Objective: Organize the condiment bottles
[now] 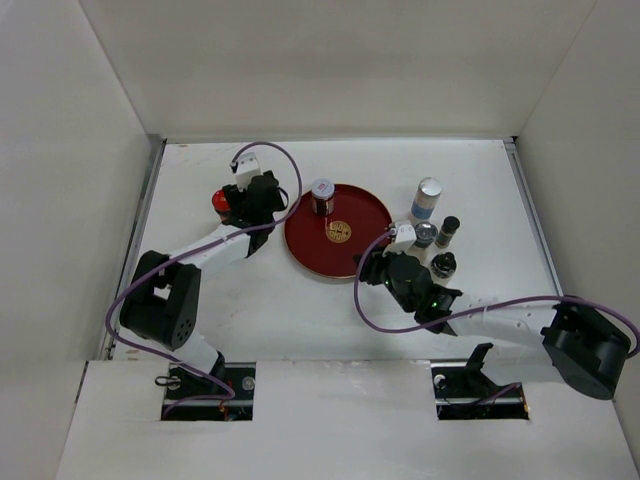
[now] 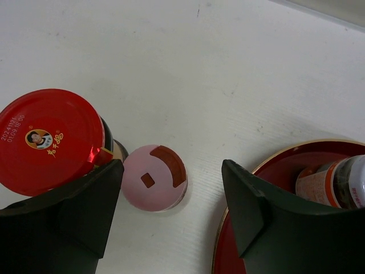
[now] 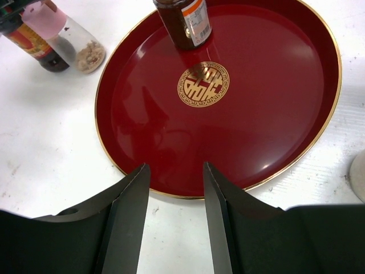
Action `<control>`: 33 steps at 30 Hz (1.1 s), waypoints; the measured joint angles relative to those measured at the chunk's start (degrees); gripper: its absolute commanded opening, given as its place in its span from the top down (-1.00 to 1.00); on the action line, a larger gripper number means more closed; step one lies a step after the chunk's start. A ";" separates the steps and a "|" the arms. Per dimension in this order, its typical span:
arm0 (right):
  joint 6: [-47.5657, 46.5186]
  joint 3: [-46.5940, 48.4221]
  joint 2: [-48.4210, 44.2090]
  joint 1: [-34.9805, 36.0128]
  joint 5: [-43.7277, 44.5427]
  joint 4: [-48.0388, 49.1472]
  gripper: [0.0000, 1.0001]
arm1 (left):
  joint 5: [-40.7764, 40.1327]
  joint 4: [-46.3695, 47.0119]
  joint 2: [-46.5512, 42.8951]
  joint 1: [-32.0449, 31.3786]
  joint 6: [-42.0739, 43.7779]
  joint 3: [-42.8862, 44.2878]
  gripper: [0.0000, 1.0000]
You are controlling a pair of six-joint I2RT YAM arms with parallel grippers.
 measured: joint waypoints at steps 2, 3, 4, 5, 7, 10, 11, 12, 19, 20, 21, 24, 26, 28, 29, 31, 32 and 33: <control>0.00 0.00 0.09 0.00 0.00 0.00 0.02 | -0.15 0.55 -0.07 0.00 0.00 -0.39 -0.38; 0.00 0.00 0.09 0.00 0.00 0.00 0.02 | -0.20 0.72 -0.13 0.00 0.02 -0.50 -0.38; 0.00 0.02 0.11 0.00 0.00 -0.02 0.02 | -0.20 1.14 -0.24 -0.02 0.00 -0.76 -0.38; 0.00 0.11 0.24 0.00 0.00 0.00 0.02 | -0.20 1.44 -0.48 -0.02 0.00 -1.18 -0.38; 0.00 0.28 0.46 0.00 0.00 0.00 0.02 | -0.24 2.01 -1.53 -0.02 -0.09 -2.40 -0.38; 0.00 0.31 0.48 0.00 0.00 -0.02 0.02 | -0.15 2.84 -2.62 -0.02 -0.24 -3.74 -0.38; 0.00 0.31 0.48 0.00 0.00 0.00 0.02 | -0.13 3.06 -2.89 -0.02 -0.31 -4.15 -0.38; 0.00 0.31 0.48 0.00 0.00 0.00 0.02 | -0.11 3.13 -3.04 -0.02 -0.35 -4.46 -0.38; 0.00 0.31 0.48 0.00 0.00 0.00 0.02 | 0.79 3.21 -3.06 0.02 -0.42 -4.70 -0.32; 0.00 0.31 0.48 0.00 0.00 0.00 0.02 | 1.01 3.21 -2.99 0.07 -0.42 -4.68 -0.30; 0.00 0.31 0.48 0.00 0.00 0.00 0.02 | 1.25 3.21 -2.82 0.13 -0.42 -4.63 -0.27; 0.00 0.31 0.48 0.00 0.00 0.00 0.02 | 2.34 3.21 -1.03 0.85 -0.44 -3.61 -0.13; 0.00 0.31 0.48 0.00 0.00 0.00 0.02 | 2.95 3.19 0.74 1.46 -0.42 -2.56 -0.01; 0.00 0.31 0.48 0.00 0.00 0.00 0.02 | 3.34 3.08 2.10 1.86 -0.44 -1.75 0.16; 0.00 0.31 0.48 0.00 0.00 0.00 0.02 | 3.28 3.37 2.36 1.99 -0.39 -1.60 0.27; 0.00 0.31 0.42 0.00 0.00 0.00 0.02 | 3.52 3.34 2.32 1.92 -0.39 -1.44 0.33; 0.00 0.31 0.37 0.00 0.00 0.02 0.02 | 3.63 3.26 2.29 1.70 -0.46 -1.44 0.35; 0.00 0.31 0.37 0.00 0.00 0.02 0.02 | 3.61 3.04 2.16 1.38 -0.44 -1.44 0.37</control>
